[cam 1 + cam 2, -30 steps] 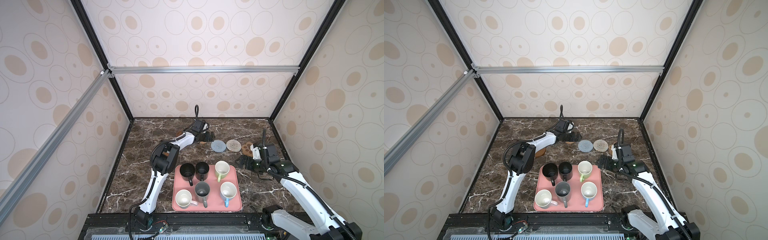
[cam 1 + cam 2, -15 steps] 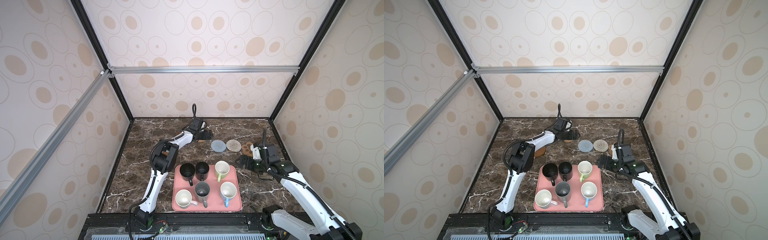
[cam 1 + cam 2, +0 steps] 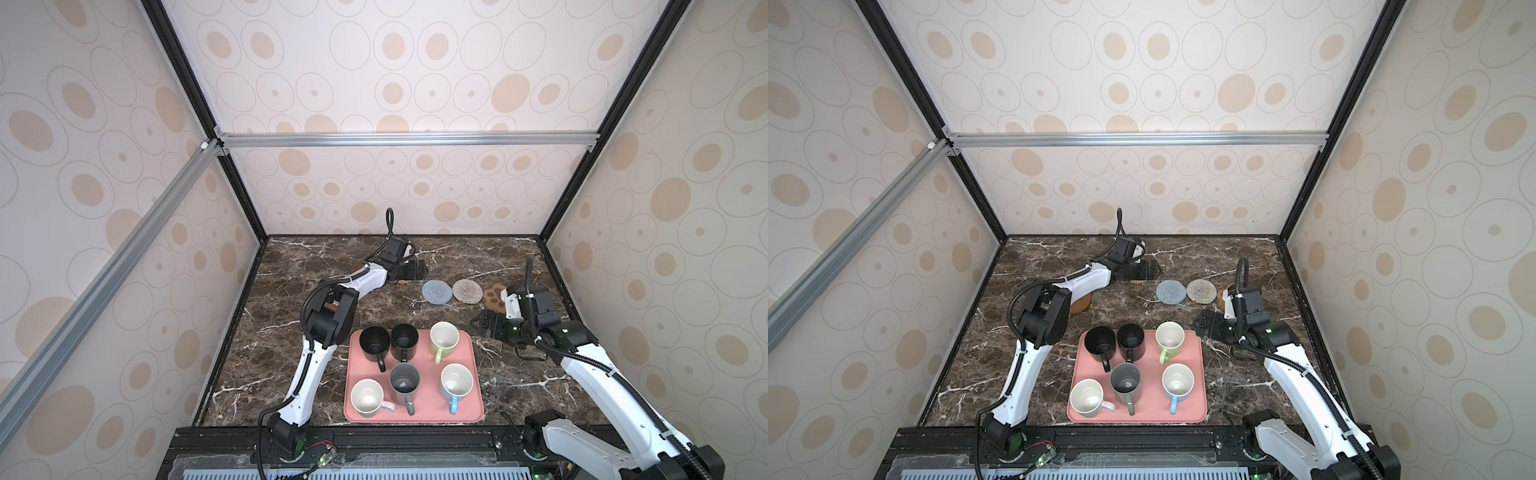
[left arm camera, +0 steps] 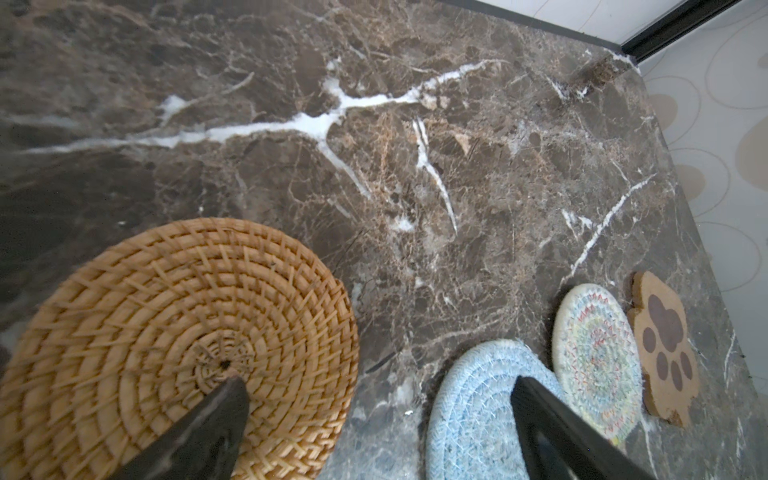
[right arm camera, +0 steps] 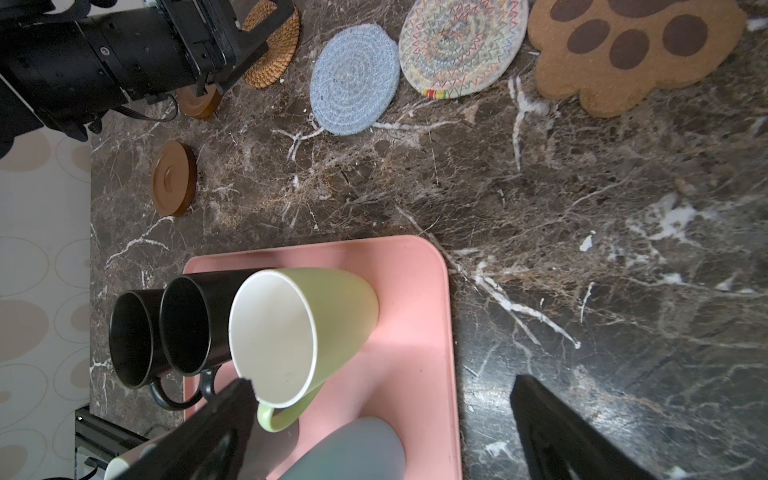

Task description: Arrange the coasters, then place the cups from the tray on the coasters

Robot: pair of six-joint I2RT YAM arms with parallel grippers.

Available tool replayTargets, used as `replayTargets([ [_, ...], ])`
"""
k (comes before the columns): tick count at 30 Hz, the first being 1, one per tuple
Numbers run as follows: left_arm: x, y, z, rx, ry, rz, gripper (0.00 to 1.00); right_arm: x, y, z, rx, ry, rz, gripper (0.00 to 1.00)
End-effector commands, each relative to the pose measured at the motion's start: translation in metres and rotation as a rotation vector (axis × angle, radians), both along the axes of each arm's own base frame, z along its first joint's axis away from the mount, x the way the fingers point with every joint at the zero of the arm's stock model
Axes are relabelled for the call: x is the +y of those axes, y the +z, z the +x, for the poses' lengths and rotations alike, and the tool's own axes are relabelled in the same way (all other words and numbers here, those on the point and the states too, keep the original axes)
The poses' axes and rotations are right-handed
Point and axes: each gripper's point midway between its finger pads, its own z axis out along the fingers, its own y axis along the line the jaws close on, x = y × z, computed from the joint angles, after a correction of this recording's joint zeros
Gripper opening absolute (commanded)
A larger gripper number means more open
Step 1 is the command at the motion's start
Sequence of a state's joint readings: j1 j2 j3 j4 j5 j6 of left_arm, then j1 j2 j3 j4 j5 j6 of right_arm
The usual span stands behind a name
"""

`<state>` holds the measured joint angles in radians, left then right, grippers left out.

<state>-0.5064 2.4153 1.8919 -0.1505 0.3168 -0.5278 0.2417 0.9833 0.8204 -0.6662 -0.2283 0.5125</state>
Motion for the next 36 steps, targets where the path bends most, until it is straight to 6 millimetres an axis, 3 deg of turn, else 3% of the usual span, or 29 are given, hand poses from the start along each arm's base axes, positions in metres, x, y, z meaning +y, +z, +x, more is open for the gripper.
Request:
replayTargets([
  [1,0.001,-0.04,-0.04,0.152,-0.018,0.043,1.0,0.0,0.004,-0.002,-0.008,-0.006,0.001,1.0],
  [8,0.003,-0.044,-0.043,0.161,-0.023,0.055,1.0,0.0,0.004,-0.003,-0.008,-0.005,0.0,1.0],
  [36,-0.008,-0.029,-0.039,0.14,-0.044,0.032,1.0,-0.001,0.005,-0.004,-0.008,-0.017,0.001,1.0],
])
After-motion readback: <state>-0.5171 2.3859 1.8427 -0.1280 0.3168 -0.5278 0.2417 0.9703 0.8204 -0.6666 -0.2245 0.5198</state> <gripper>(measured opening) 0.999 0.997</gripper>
